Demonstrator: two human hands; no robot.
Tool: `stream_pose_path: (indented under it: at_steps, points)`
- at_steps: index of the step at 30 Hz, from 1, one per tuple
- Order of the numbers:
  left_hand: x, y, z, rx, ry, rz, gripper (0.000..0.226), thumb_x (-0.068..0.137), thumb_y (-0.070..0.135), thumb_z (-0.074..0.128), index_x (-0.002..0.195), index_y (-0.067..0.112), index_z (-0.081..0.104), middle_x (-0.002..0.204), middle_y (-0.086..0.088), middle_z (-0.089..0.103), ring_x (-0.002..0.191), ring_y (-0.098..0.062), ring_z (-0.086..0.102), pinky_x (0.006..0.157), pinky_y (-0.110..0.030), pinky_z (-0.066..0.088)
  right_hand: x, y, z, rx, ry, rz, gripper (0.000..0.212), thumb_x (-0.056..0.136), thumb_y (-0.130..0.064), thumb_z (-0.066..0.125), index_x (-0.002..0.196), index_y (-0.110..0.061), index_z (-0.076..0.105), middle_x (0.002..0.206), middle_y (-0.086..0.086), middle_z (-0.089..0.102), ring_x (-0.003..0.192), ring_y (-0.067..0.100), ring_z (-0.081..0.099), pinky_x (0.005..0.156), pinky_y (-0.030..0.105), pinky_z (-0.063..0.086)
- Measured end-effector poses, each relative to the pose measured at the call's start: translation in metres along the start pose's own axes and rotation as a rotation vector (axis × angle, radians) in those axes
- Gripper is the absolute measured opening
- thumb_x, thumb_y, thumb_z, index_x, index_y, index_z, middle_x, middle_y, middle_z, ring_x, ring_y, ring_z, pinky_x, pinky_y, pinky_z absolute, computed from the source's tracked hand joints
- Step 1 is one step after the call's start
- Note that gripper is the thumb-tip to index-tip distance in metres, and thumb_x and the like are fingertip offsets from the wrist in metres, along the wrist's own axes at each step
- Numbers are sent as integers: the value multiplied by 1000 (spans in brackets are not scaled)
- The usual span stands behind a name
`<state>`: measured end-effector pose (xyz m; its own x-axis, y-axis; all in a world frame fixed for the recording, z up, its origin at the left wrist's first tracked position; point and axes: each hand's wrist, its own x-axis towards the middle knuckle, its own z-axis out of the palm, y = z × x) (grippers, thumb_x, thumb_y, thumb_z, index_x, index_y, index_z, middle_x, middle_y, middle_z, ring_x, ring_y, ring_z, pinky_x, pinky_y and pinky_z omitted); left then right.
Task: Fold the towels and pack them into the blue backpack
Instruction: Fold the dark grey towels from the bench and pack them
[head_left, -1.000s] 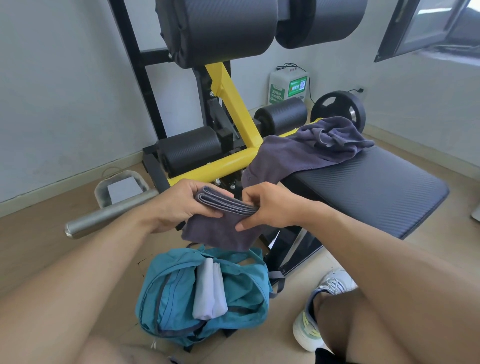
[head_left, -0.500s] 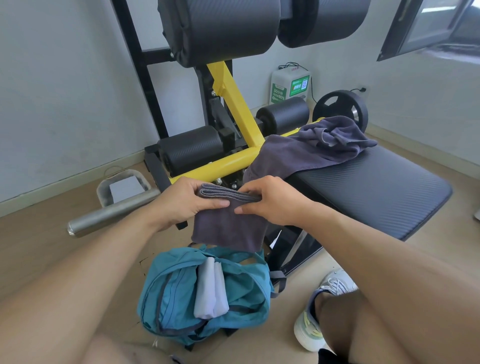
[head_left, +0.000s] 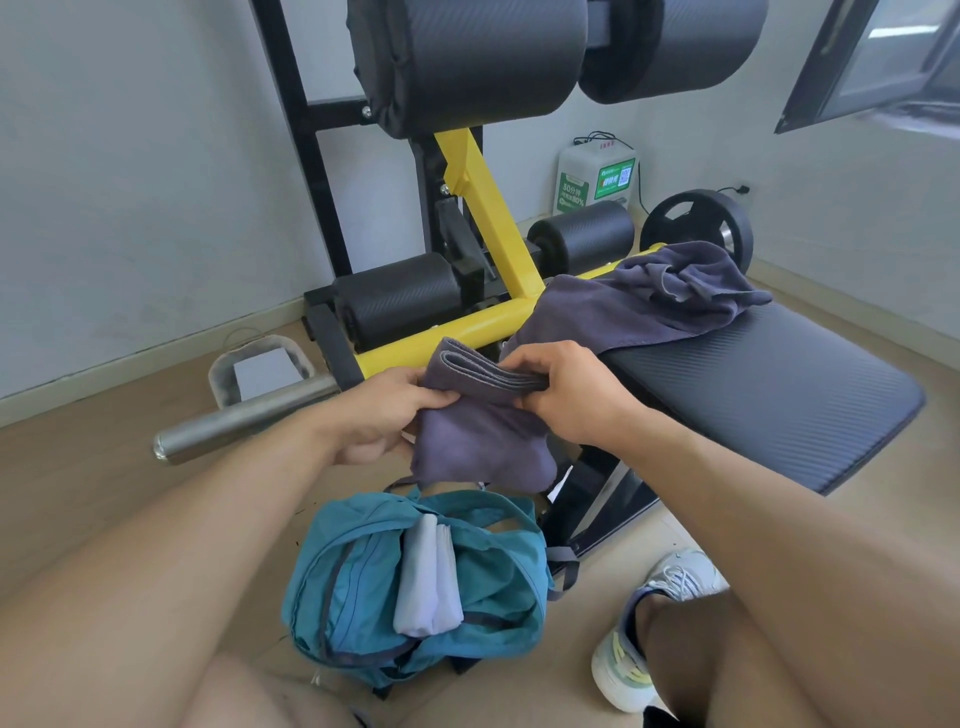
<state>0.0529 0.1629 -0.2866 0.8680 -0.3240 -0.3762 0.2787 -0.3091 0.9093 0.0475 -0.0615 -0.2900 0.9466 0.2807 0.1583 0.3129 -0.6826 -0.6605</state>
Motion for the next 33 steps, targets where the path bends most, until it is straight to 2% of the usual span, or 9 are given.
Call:
stream_pose_path:
  at_steps: [7,10,12,17,21,23,25,27,33]
  points:
    - [-2,4,0,-239,25,-36,38,99,-14,42,108,13,69,91,-9,79,74,-20,76,55,-32,61,-3,-12,-3,-60,-166,-52,52,88,-16,71,137,-29,60,115,-15,67,101,6,61,86,25,50]
    - [-1,6,-3,-380,55,-110,44,96,-17,33,112,5,67,102,-21,74,76,-25,76,64,-38,65,-7,-15,0,-26,-332,-1,89,79,-51,82,154,-33,38,134,-17,57,117,2,53,98,19,46]
    - [-1,7,-2,-467,57,-159,43,98,-15,29,114,1,65,106,-24,72,87,-32,74,74,-43,63,-7,-12,7,-79,-349,-51,111,68,-62,85,158,-31,29,145,-13,53,127,7,51,105,26,45]
    - [-1,5,-1,-433,78,-153,39,100,-6,31,117,0,65,117,-24,71,101,-37,73,69,-42,65,1,-9,18,-121,-178,-98,74,84,-23,74,152,-23,43,132,-4,64,115,15,59,88,23,42]
    - [1,-2,-5,-10,122,-27,28,97,41,56,94,27,79,115,-4,72,108,-22,65,95,-48,58,2,-6,18,-107,-211,-68,62,90,-21,67,149,-21,48,120,0,70,103,16,63,84,30,51]
    - [1,-6,-7,37,29,24,57,76,67,70,119,31,70,124,3,70,118,-17,63,104,-44,51,2,-4,19,-108,-220,-53,59,90,-23,67,146,-23,51,115,-2,70,99,15,63,81,31,51]
    - [2,-9,-10,206,4,140,100,54,70,85,140,32,51,133,10,65,125,-10,59,108,-38,48,2,-3,19,-106,-216,-58,58,91,-25,66,147,-23,50,116,-2,70,98,13,61,80,28,49]
    - [2,-9,-8,369,68,253,112,48,66,91,144,33,45,133,15,61,123,-4,58,104,-30,50,1,-5,18,-95,-216,-68,55,93,-24,65,146,-22,51,115,-1,71,97,14,62,80,30,51]
    - [4,-4,-3,351,239,355,48,75,52,81,115,31,66,108,10,70,103,-7,65,87,-26,55,-2,-13,12,16,-266,-38,40,95,-16,57,133,-25,58,103,-1,71,93,16,65,83,37,56]
